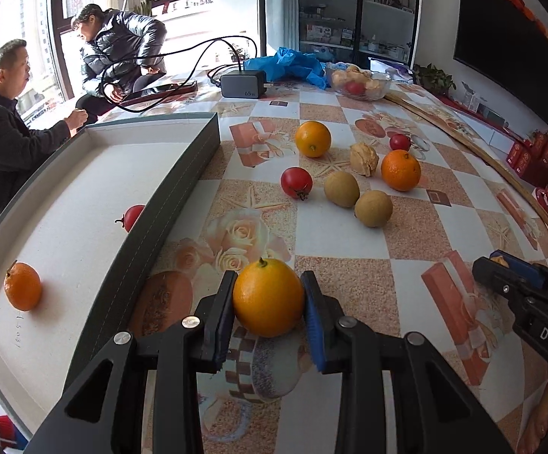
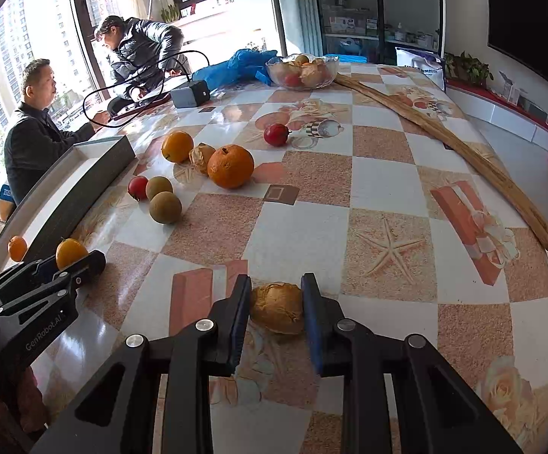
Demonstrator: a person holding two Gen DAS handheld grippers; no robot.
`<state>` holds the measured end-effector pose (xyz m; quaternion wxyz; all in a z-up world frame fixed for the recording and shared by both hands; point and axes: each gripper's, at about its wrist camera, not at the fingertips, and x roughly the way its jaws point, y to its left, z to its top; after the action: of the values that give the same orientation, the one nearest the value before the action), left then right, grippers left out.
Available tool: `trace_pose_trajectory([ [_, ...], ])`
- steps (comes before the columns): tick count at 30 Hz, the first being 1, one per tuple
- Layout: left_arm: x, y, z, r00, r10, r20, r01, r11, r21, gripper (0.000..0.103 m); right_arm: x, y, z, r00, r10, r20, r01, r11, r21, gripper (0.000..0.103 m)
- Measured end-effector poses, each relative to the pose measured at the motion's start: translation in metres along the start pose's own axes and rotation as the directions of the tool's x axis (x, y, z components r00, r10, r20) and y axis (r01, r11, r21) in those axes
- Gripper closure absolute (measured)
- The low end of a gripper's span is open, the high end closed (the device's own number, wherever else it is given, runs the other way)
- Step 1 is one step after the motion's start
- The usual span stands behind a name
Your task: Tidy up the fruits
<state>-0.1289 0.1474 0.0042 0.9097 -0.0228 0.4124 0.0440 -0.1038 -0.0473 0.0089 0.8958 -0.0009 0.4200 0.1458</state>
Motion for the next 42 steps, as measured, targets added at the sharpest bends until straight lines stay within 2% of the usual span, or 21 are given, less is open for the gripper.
trace_pose_trajectory([
  [9,-0.001,-0.005,-0.002,1.000,0.013,0.010,-0.013,1.000,0.022,0.067,0.000,0.002,0.000,1.000,-0.014,-0.001,0.014,1.000,-0.010,0.075],
  [22,-0.001,-0.006,-0.002,1.000,0.020,0.013,-0.020,0.999,0.024,0.067,0.003,0.013,0.000,0.995,-0.095,-0.006,0.095,0.993,-0.066,0.075],
  [42,0.000,-0.006,-0.002,1.000,0.021,0.013,-0.021,0.999,0.024,0.067,0.004,0.012,0.000,0.996,-0.090,-0.006,0.089,0.994,-0.061,0.075],
])
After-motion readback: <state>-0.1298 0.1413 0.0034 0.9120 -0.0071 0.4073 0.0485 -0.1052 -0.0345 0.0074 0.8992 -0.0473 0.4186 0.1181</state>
